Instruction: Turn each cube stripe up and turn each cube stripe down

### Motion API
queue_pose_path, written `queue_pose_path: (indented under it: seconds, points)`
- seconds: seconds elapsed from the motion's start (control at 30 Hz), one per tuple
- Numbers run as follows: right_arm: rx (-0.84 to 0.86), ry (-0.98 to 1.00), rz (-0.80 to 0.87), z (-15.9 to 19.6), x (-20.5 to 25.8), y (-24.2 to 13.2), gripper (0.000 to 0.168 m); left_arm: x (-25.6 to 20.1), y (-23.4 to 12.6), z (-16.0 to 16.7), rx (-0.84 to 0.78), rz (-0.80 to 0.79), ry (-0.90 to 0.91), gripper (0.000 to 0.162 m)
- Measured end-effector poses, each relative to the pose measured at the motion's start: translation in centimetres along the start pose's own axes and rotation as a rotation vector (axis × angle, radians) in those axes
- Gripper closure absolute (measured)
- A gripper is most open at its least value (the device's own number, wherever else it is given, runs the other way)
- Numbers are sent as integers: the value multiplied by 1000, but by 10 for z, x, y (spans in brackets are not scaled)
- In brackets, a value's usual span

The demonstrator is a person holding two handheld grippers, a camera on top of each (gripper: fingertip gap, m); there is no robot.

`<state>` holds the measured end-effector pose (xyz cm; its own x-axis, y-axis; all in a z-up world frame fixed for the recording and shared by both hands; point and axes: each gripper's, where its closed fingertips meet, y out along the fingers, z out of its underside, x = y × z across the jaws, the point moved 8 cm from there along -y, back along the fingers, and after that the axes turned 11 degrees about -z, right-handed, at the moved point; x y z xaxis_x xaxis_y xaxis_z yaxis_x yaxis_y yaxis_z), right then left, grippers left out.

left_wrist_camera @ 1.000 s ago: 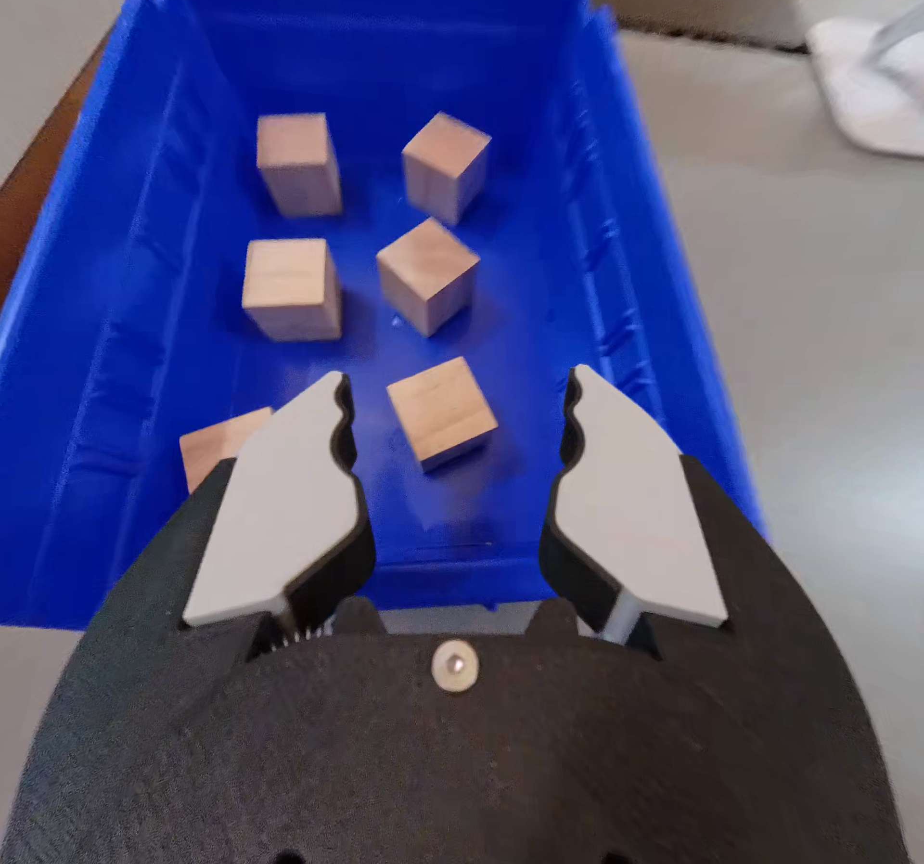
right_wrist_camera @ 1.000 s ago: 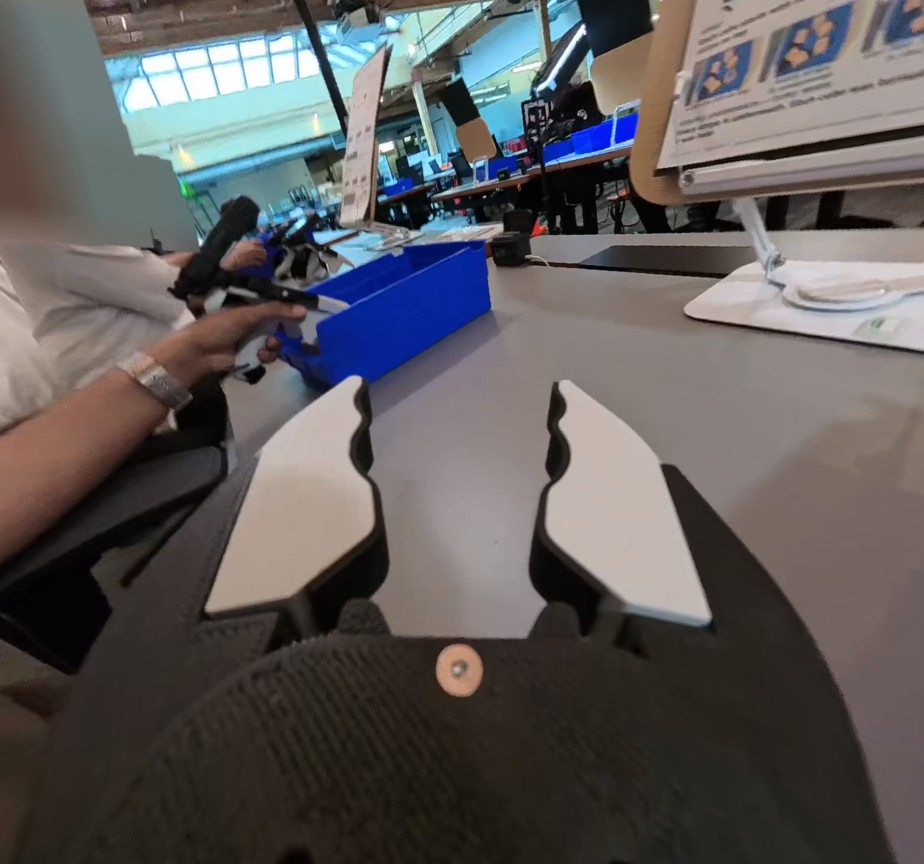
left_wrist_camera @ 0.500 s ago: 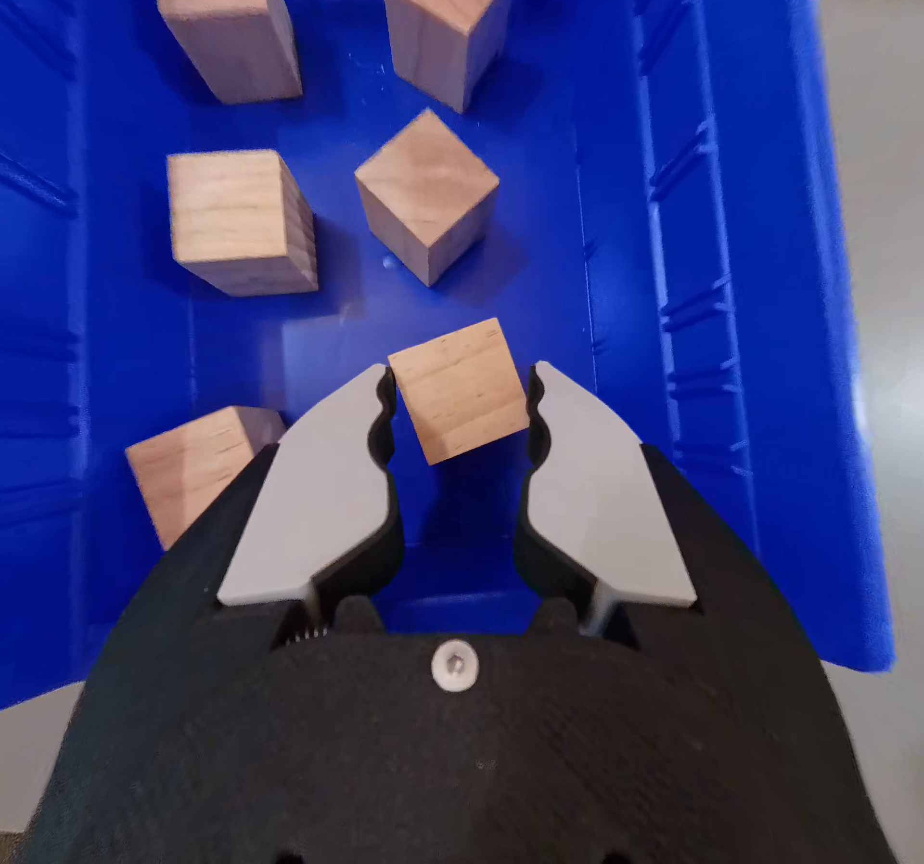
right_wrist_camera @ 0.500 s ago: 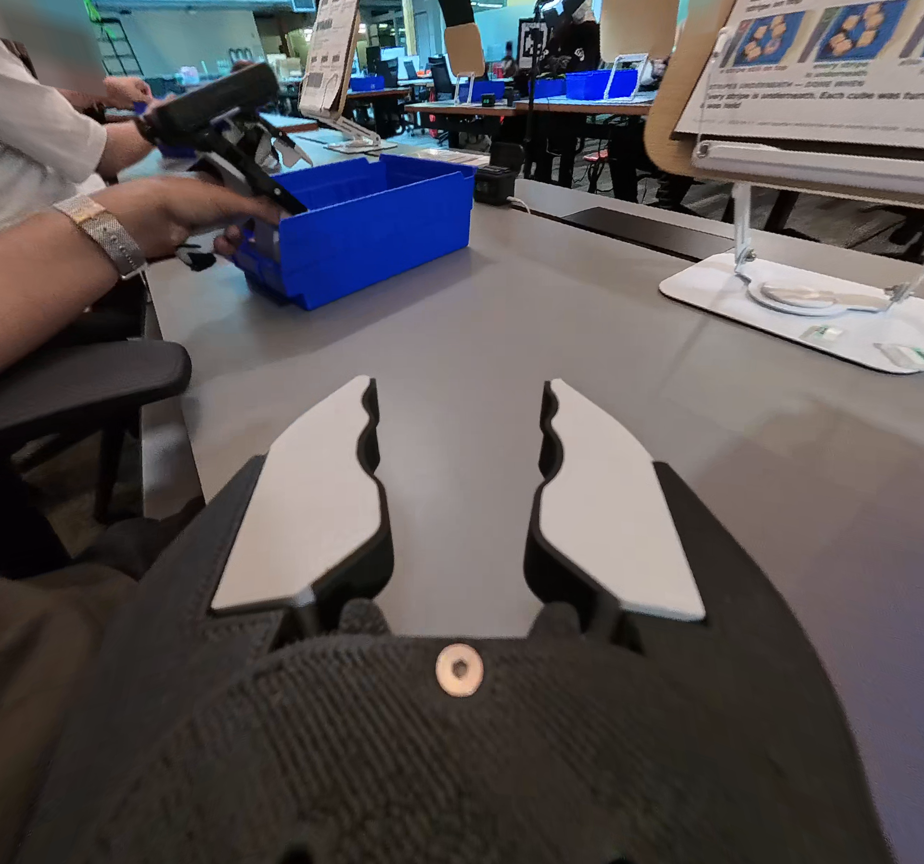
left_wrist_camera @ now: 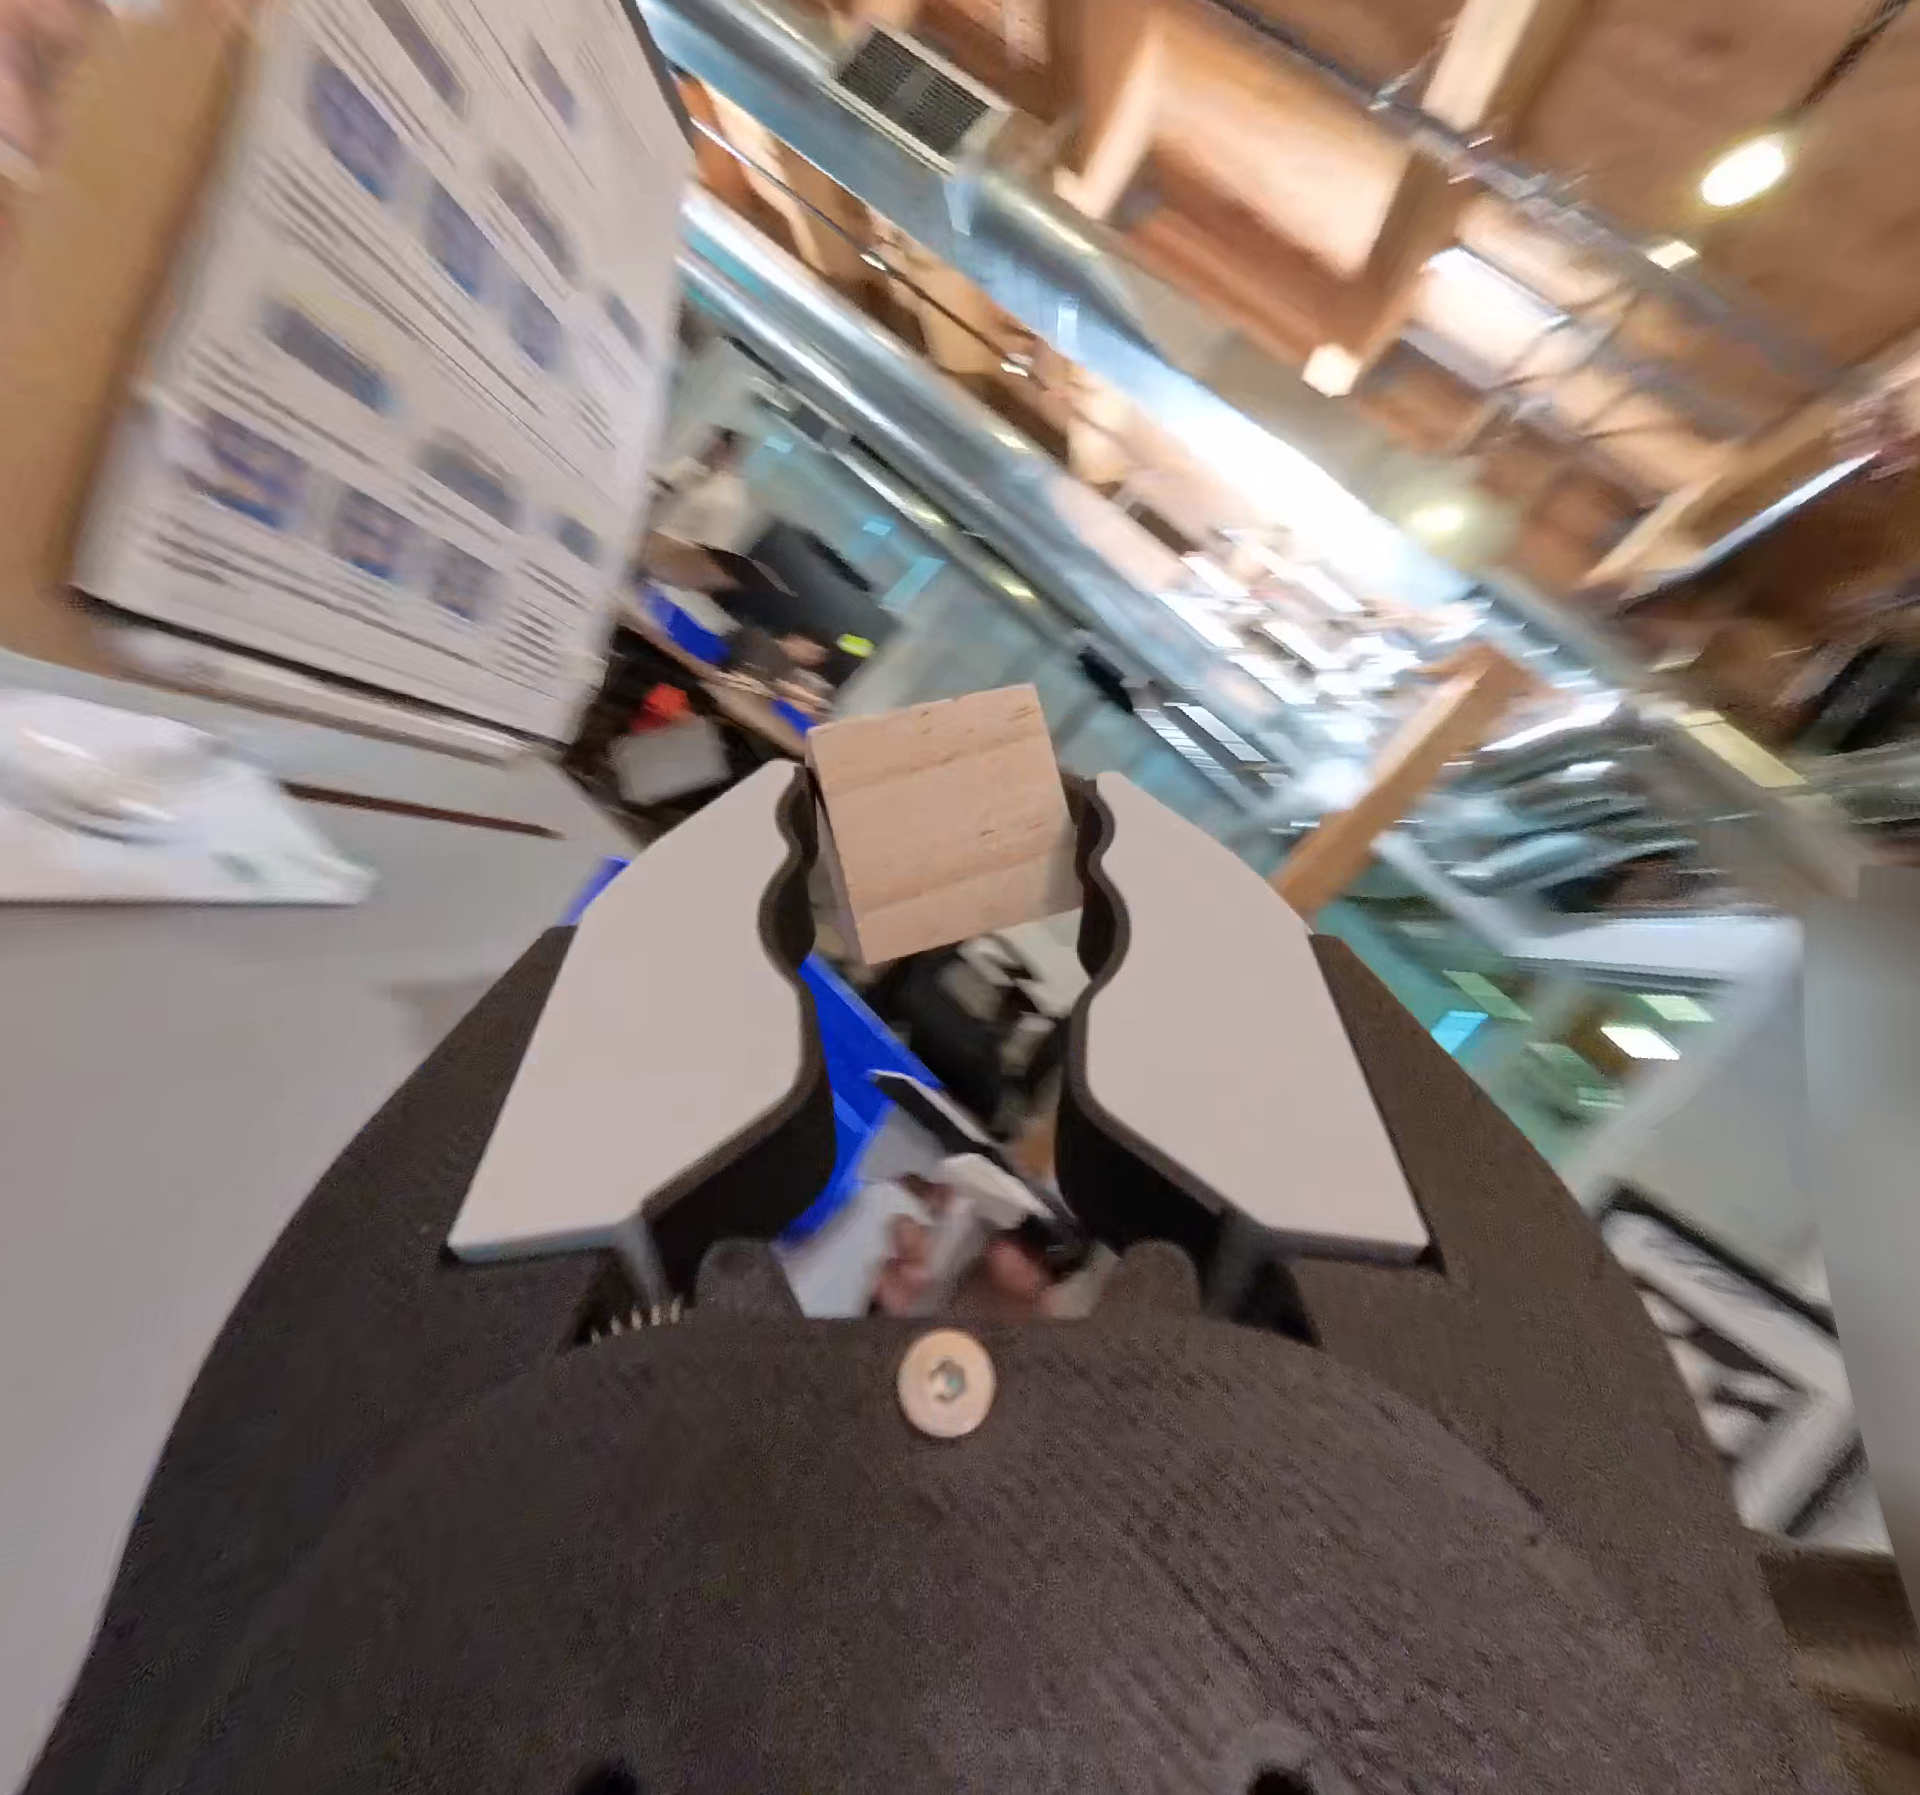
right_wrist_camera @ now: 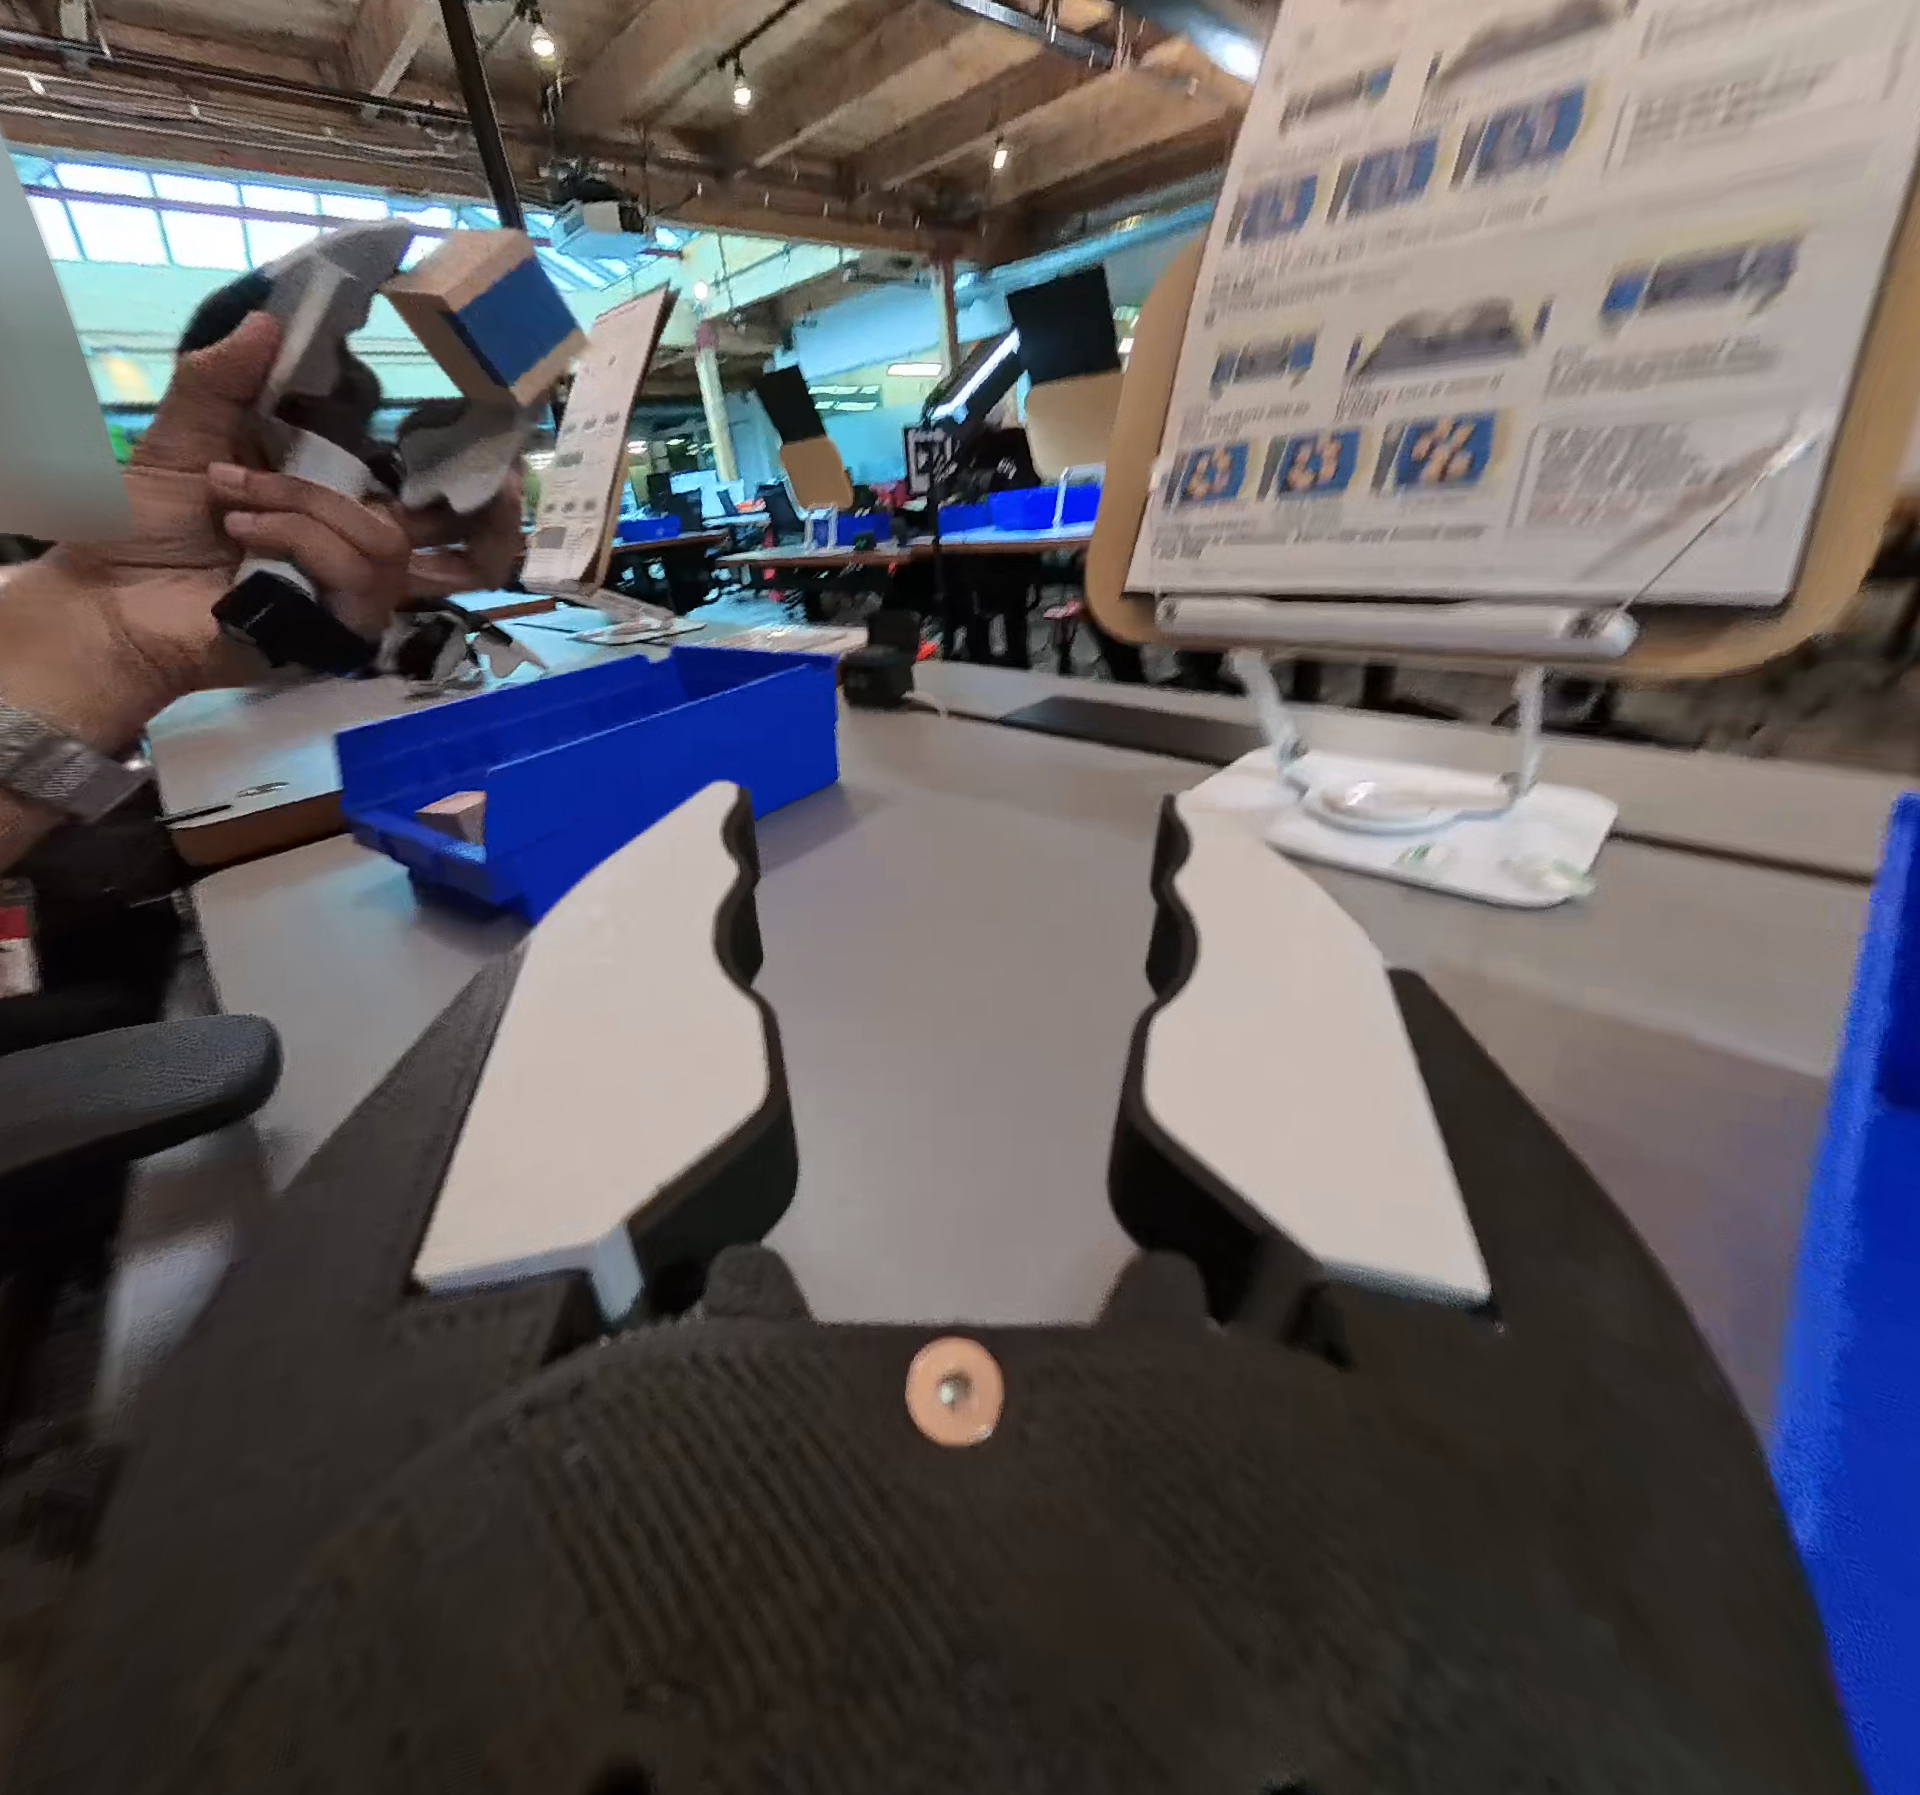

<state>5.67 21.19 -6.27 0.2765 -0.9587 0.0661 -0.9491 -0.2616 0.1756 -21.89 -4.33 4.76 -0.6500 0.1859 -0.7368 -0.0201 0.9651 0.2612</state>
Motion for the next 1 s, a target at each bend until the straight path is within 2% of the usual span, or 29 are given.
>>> queue_pose_path:
  seconds: [0.2,0.33,0.43,0.5,0.6,0.73,0.83,1.0]
  points:
    - [-82,-358,15,-18,24,-3,89,13,83,101,289,341,-495,114]
    - [-64,-383,-41,-13,35,3,87,25,108,162,412,294,-550,114]
    - [-36,-365,-50,-7,35,9,88,27,115,191,470,329,-623,114]
    - [10,-371,-41,0,34,12,95,25,117,206,503,332,-635,114]
    - [49,-422,-79,4,39,14,122,18,118,220,541,361,-647,113]
    - [67,-444,-67,-2,43,16,123,20,116,216,523,392,-655,116]
    - [51,-463,-30,-11,40,11,124,33,111,210,453,344,-616,124]
    - [-46,-394,153,-52,-3,-27,124,62,98,195,357,258,-606,120]
